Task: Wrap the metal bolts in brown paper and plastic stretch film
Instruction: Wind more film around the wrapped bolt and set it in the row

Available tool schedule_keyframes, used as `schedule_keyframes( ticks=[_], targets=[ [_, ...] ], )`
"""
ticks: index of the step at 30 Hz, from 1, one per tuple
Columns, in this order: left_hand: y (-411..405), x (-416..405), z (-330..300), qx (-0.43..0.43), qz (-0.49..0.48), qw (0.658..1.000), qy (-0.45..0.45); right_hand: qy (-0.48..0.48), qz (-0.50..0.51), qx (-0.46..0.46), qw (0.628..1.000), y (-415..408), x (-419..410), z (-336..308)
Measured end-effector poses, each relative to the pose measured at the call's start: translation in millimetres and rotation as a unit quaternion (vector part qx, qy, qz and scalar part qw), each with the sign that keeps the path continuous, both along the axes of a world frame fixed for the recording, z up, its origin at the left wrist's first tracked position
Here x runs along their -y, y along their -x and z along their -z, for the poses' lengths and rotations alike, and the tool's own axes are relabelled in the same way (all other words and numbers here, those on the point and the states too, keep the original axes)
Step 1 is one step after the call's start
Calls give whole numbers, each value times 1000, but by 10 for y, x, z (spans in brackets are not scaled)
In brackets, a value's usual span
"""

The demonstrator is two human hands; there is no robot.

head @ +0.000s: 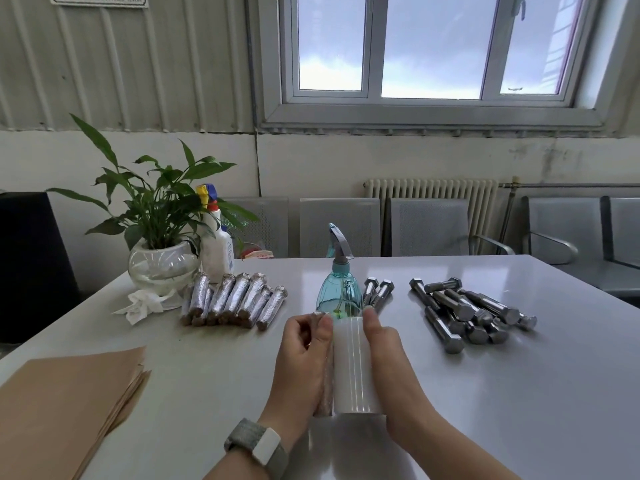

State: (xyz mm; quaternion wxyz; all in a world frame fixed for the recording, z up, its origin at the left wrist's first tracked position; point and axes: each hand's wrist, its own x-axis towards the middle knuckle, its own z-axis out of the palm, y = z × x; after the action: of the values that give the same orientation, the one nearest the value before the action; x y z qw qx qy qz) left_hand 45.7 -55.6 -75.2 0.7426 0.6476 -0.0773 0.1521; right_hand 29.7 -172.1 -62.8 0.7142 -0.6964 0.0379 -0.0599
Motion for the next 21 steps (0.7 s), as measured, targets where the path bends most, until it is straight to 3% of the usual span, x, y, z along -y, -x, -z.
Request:
schedule_keyframes(
  ticks=[6,9,12,15,17,21],
  targets=[
    [107,91,-26,-89,136,974,158,57,62,45,995,56,-61,21],
    [110,120,-73,-114,164,957,210,22,59,47,997,53,-62,38],
    [69,98,-60,-97,116,976,155,-70,-31,-12,997,27,-3,19],
    [64,42,-33,-34,108,992,57,-100,-89,-59,989,7,88,-20],
    [91,27,-41,-1,103,995,16,-102,-80,-48,990,-12,95,-16],
    [105,122,9,-1,65,998,20,-87,-52,-42,994,-24,37,24]
  ],
)
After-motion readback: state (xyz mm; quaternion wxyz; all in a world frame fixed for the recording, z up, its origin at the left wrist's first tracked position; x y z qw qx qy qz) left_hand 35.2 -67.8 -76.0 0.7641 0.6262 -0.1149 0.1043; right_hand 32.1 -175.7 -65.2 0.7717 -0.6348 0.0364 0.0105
